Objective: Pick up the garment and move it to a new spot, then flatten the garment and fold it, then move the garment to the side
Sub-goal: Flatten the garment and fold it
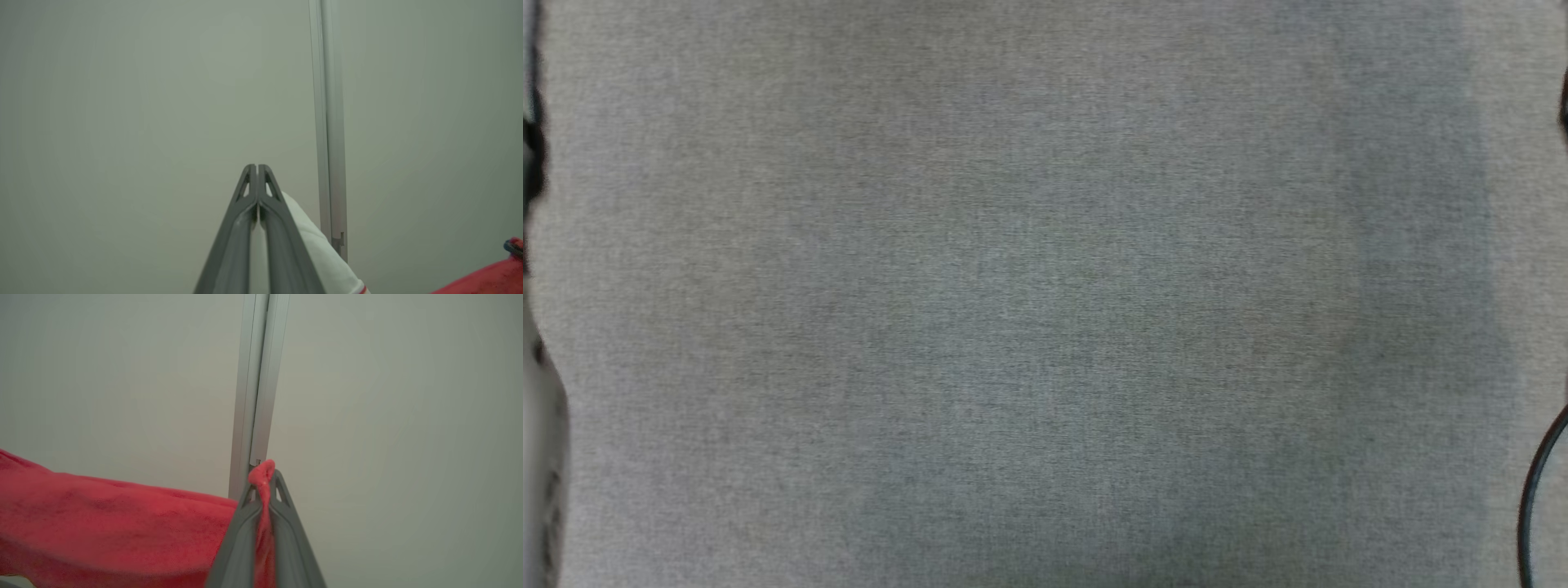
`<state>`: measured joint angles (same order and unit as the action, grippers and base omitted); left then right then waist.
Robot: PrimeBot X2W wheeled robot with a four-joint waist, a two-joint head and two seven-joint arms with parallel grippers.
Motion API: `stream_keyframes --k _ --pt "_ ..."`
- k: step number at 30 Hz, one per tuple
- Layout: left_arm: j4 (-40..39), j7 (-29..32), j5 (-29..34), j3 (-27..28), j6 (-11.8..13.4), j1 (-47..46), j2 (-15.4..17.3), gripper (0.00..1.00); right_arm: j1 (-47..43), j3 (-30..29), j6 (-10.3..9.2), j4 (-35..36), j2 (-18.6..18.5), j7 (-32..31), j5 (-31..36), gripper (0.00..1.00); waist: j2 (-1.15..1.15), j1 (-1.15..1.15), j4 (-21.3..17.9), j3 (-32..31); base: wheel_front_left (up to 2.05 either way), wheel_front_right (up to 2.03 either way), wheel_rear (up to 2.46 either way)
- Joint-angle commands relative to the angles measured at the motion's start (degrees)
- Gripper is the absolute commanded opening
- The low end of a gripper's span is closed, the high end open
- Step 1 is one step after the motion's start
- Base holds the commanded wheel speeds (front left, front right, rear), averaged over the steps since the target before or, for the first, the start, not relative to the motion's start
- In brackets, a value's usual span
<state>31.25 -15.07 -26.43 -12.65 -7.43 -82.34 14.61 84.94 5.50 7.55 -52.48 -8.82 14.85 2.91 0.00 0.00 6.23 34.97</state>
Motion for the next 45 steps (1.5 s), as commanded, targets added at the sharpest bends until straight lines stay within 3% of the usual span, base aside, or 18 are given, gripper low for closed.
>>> stream_keyframes --k 1,5,9,21,31,38,45 --pt "-1.70 -0.08 0.25 -0.17 -0.06 1.79 0.64 0.00 -1.85 -0.06 -0.13 0.47 -0.27 0.42 -0.92 0.00 0.00 0.00 0.64 0.00 0.00 0.00 0.00" --pt "-6.26 -0.07 0.83 0.43 -0.05 11.16 1.04 0.00 -9.86 -0.26 -0.12 1.18 -0.09 0.44 -4.82 0.00 0.00 0.00 1.32 -1.86 0.00 0.00 0.00" --pt "-8.87 -0.08 0.98 0.73 -0.06 20.61 1.07 0.00 -19.04 3.47 -0.12 2.03 -1.57 0.42 -8.68 0.00 0.00 0.00 1.85 -5.16 0.00 0.00 0.00" --pt "-14.90 -0.09 2.52 -16.69 -0.03 41.55 9.97 0.00 -35.29 15.02 -0.12 -2.01 -6.85 0.40 -22.46 0.00 0.00 0.00 2.75 -16.53 0.00 0.00 0.00" --pt "-14.36 -0.10 1.35 -26.31 -0.03 50.19 14.61 0.00 -41.27 22.01 -0.13 -5.67 -8.83 -0.06 -28.82 0.00 0.00 0.00 2.80 -23.01 0.00 0.00 0.00" --pt "-15.01 -0.10 -2.16 -31.19 -0.04 54.53 17.55 0.00 -45.54 27.08 -0.12 -6.89 -9.76 -1.01 -32.72 0.00 0.00 0.00 2.94 -27.59 0.00 0.00 0.00" --pt "-16.97 -0.09 -8.04 -40.23 -0.04 56.70 22.02 0.00 -49.29 33.32 -0.13 -5.28 -11.64 -4.65 -37.46 0.00 0.00 0.00 3.03 -31.91 0.00 0.00 0.00"
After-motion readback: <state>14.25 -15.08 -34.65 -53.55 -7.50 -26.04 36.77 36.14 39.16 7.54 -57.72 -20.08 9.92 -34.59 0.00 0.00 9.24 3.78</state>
